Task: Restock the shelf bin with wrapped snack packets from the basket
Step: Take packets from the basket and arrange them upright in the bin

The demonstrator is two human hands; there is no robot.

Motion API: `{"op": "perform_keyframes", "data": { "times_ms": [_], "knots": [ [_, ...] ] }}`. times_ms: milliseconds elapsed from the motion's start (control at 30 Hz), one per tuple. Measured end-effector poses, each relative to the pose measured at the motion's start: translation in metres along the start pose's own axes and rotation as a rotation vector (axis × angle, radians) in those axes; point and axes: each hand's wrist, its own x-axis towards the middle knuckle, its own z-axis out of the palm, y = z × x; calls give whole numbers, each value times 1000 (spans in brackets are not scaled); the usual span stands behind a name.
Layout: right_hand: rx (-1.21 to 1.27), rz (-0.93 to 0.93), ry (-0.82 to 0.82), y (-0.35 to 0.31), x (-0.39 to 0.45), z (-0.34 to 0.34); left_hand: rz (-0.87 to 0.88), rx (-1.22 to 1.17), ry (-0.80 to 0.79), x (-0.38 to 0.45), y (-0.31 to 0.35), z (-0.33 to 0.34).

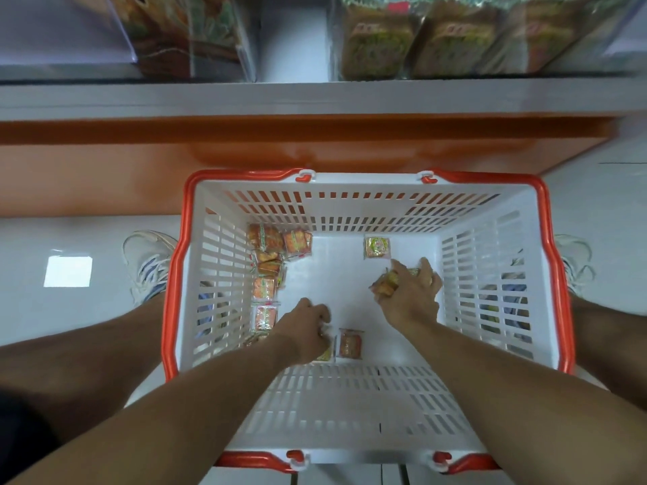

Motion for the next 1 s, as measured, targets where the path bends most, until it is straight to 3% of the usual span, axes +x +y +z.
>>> {"op": "perform_keyframes", "data": {
  "times_ms": [133,333,467,567,667,800,900,1000],
  "knots": [
    [22,-22,-41,0,7,-11,-140,-519,1,6,12,-16],
    [126,-141,-168,-2,12,-16,-405,-1027,-41,9,36,-37],
    [80,-272,-395,-17,1,-24,-430,-1078,31,3,46,-52],
    [-105,-390,-536,-47,-12,-61,-403,-1027,44,-6,52,-79],
    [-439,-586,-573,-87,-37,-129,-298,-923,-105,-26,61,-120],
    [-689,-792,-547,-126,-102,-230,-231,-806,-311,-68,96,-181],
    [-557,-925,-507,-139,-155,-305,-111,-752,-372,-109,138,-225],
    [-56,-991,-398,-133,-193,-364,47,-906,-318,-148,179,-255]
  ]
}}
